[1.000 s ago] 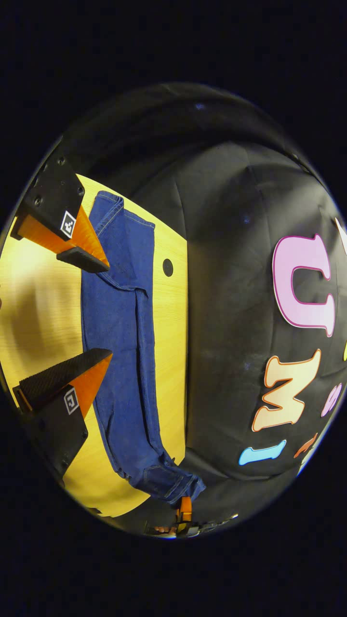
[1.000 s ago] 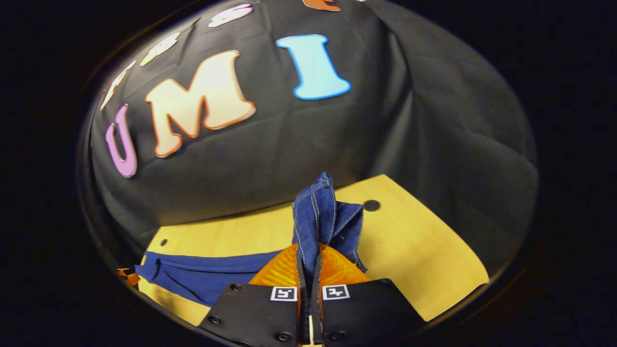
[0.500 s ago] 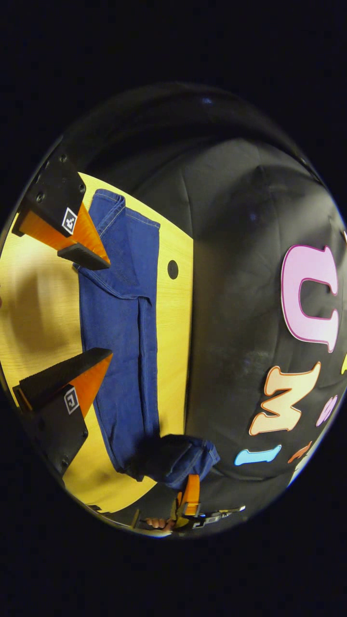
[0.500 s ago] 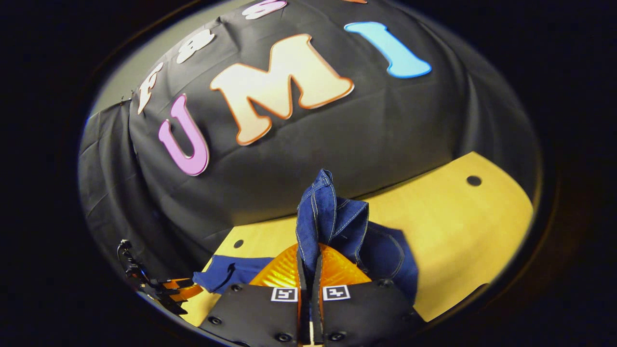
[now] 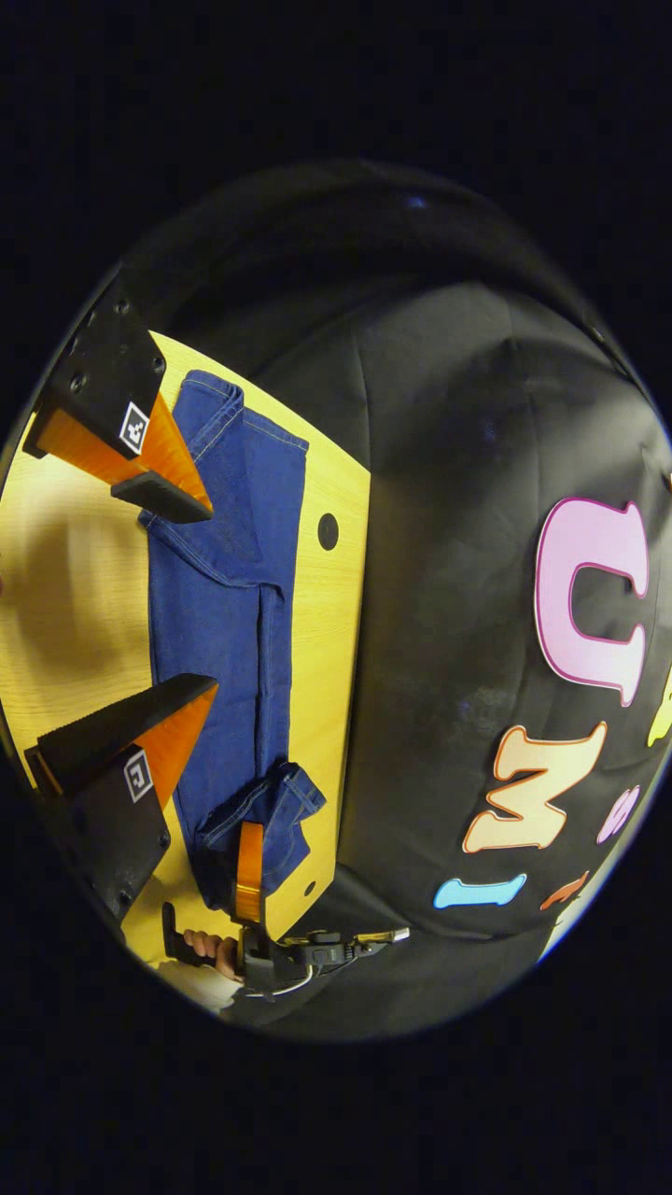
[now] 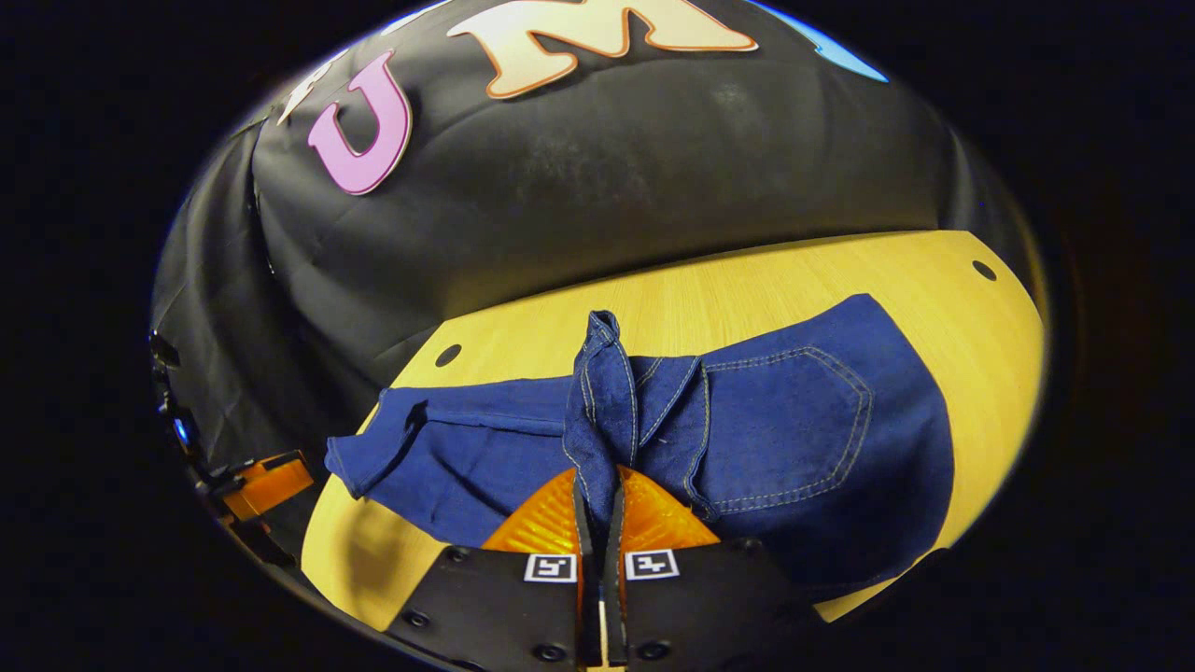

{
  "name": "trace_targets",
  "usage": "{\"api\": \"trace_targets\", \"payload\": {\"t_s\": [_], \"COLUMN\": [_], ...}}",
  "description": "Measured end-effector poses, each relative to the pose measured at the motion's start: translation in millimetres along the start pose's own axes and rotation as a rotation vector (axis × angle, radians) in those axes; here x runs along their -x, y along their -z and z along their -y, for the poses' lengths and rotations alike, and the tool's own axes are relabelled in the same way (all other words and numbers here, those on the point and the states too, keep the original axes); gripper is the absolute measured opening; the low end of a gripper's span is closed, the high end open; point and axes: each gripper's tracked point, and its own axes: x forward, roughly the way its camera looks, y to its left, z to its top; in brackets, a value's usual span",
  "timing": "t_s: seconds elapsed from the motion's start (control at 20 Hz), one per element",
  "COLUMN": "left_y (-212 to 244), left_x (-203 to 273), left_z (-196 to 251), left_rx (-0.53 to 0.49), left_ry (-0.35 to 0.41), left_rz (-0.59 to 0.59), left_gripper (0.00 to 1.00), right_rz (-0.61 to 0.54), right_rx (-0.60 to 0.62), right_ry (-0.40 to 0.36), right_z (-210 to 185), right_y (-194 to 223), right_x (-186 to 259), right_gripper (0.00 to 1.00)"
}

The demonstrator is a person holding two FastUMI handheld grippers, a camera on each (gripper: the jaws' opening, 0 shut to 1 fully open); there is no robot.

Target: Grasp the waist and the cuffs of the jeans and fold them to make the two legs overlap; first hold the waist and fold one-third of the jeans toward the cuffs, then hold the cuffs and fold the remaining one-third in the same direction to finish folding.

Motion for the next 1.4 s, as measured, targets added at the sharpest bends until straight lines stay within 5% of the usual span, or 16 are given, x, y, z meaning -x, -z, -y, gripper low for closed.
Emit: {"api": "trace_targets", "payload": {"t_s": [0.15, 0.35, 0.65, 0.8, 0.95, 1.05, 1.4], "left_y": [2.1, 8.9, 23.1, 30.6, 36.6, 42.7, 57.2], "left_x": [-0.7, 0.0, 5.8, 4.8, 4.6, 1.9, -20.3], "left_z": [-4.0, -18.9, -67.6, -95.6, -116.0, -127.3, -140.5], "left_rx": [0.016, 0.029, -0.005, -0.008, -0.005, -0.002, 0.004], "left_ry": [-0.013, -0.038, -0.116, -0.164, -0.184, -0.185, -0.139], "left_rz": [-0.006, -0.015, -0.046, -0.056, -0.063, -0.071, -0.097], "left_gripper": [0.98, 0.98, 0.99, 0.99, 0.98, 0.99, 0.99], "right_rz": [-0.017, -0.067, -0.059, -0.040, 0.002, 0.058, 0.172], "right_rx": [0.182, 0.289, 0.200, 0.159, 0.121, 0.098, -0.060], "right_ry": [0.122, 0.171, 0.128, 0.077, 0.005, 0.000, 0.104], "right_z": [18.3, 27.6, 18.0, 13.5, -5.1, -7.1, 31.5], "right_y": [5.5, 6.7, -1.8, -1.3, -12.8, -28.9, -61.3], "right_x": [1.6, 5.6, 5.2, 11.3, 26.5, 41.5, 82.3], "right_gripper": [0.05, 0.05, 0.06, 0.17, 0.99, 0.94, 0.98]}}
